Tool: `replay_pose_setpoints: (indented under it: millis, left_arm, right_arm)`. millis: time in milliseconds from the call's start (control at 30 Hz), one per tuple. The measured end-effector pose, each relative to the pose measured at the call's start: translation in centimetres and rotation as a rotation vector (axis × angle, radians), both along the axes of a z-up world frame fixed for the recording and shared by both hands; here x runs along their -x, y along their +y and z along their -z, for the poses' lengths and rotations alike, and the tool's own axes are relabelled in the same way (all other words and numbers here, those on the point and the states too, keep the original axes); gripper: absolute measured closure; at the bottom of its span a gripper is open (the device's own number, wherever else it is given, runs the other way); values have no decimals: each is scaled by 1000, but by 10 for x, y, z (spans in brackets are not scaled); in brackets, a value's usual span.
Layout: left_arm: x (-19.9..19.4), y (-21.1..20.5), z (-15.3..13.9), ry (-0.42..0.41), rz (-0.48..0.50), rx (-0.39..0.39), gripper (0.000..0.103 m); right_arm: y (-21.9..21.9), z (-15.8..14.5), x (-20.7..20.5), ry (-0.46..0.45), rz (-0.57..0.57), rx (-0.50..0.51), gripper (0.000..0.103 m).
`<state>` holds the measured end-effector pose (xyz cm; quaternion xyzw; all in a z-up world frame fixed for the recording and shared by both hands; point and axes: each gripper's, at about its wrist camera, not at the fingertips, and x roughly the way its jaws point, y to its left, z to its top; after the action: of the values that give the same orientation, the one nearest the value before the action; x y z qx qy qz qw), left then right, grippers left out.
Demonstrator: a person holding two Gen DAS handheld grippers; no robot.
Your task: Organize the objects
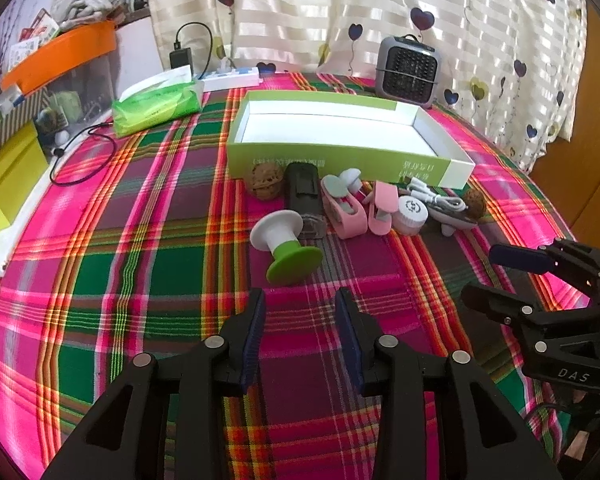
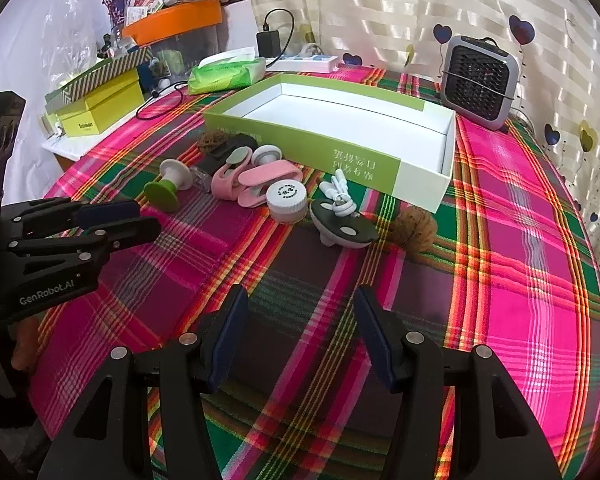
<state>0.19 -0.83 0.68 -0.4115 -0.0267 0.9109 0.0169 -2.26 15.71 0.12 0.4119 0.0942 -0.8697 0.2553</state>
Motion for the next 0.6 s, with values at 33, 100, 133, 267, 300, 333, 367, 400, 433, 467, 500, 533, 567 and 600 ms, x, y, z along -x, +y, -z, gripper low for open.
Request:
replay_pose_setpoints:
  millis: [33, 100, 133, 267, 300, 333, 367, 400, 433, 467, 500, 533, 567, 600]
  left_arm:
    - [1, -1, -1, 1, -4, -7, 65]
    - [3, -3, -2, 2, -11, -16, 65]
    - [4, -3, -3, 4, -12, -20, 65]
    - [12, -3, -4, 10, -13, -23, 65]
    - [13, -3, -4, 8, -14, -23, 65]
    - [15, -3, -4, 5, -16, -25, 65]
    - [17, -3, -3, 1, -18, -28, 65]
    - [19, -3, -2, -2, -21, -32, 65]
    - [21, -3, -2, -4, -25, -34, 65]
    - [23, -3, -1, -7, -29, -34, 65]
    - [25, -4, -1, -9, -33, -38, 65]
    - [27, -5, -1, -10, -38, -41, 65]
    - [28, -5, -1, -10, -41, -43, 65]
    - [30, -6, -2, -10, -45, -44, 65]
  right_arm:
    - [1, 0, 1, 1, 4, 4, 47]
    - [4, -1, 3, 1, 10, 12, 47]
    - [5, -1, 4, 2, 13, 14, 47]
    - [14, -3, 10, 11, 36, 23, 47]
    - [15, -4, 11, 12, 40, 24, 47]
    - [18, -4, 15, 15, 50, 27, 47]
    - [19, -5, 16, 16, 54, 28, 47]
    - [21, -5, 19, 17, 60, 29, 47]
    - [23, -6, 22, 20, 64, 28, 47]
    - [24, -6, 23, 23, 64, 26, 47]
    - [24, -6, 26, 25, 62, 24, 47]
    - [23, -7, 28, 27, 55, 21, 47]
    - [22, -6, 29, 28, 48, 20, 47]
    - [20, -6, 31, 28, 40, 19, 47]
